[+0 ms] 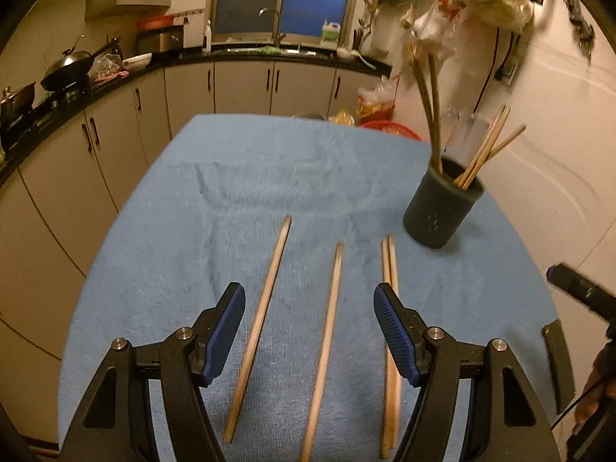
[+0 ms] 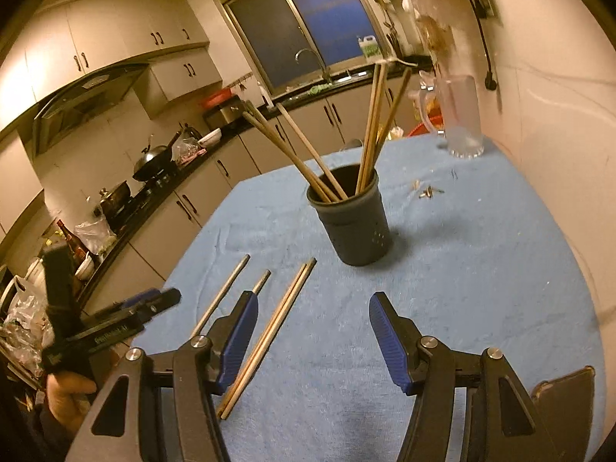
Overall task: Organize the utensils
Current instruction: 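Move both open tools back down to the chopsticks on the towel, then close the left tool on a chopstick while the right tool grasps another, then raise both held chopsticks upright and carry them above the black cup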
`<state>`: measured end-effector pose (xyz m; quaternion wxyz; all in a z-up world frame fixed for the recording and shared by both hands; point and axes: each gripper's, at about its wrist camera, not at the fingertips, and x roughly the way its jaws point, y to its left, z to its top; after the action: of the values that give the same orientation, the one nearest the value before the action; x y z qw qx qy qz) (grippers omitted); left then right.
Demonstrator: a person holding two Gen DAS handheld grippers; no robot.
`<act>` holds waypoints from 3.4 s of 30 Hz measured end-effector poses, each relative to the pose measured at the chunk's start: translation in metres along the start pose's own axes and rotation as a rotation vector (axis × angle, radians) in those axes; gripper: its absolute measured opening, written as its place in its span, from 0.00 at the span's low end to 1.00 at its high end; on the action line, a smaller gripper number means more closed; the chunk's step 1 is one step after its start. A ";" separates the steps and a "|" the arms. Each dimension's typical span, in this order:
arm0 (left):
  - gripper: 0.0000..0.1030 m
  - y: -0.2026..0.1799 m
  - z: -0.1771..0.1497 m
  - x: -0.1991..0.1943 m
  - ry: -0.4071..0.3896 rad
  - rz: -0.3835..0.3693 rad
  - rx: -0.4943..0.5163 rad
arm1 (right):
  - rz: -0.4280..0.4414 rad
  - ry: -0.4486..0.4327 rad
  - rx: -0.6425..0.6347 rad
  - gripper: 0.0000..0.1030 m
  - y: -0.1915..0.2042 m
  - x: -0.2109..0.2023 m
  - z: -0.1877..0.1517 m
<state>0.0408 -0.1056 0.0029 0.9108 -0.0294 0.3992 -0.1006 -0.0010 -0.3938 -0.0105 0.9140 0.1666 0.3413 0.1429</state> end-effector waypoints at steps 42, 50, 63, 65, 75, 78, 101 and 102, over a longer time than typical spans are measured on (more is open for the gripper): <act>0.07 -0.006 0.001 0.100 0.161 -0.094 0.117 | -0.303 0.287 -0.221 0.11 0.055 0.207 0.010; 0.07 -0.013 0.020 0.113 0.208 -0.076 0.140 | -0.197 0.390 -0.200 0.10 0.039 0.176 -0.003; 0.07 -0.020 0.045 0.136 0.252 -0.059 0.169 | -0.193 0.437 -0.192 0.11 0.028 0.188 0.015; 0.07 -0.017 0.047 0.138 0.249 -0.066 0.153 | -0.205 0.433 -0.217 0.09 0.030 0.189 0.016; 0.07 -0.006 0.061 0.090 0.151 -0.138 0.063 | -0.097 0.300 -0.196 0.08 0.042 0.142 0.031; 0.07 -0.012 0.073 0.061 0.087 -0.138 0.085 | -0.067 0.238 -0.200 0.08 0.048 0.111 0.043; 0.07 -0.058 0.109 -0.078 -0.207 -0.151 0.184 | -0.032 -0.060 -0.254 0.08 0.076 -0.036 0.084; 0.07 -0.059 0.110 -0.081 -0.211 -0.151 0.183 | -0.033 -0.069 -0.254 0.08 0.077 -0.039 0.085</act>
<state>0.0585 -0.1496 0.1439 0.9364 0.0133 0.2874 -0.2009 0.0165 -0.3570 0.1036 0.9411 0.0484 0.2916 0.1641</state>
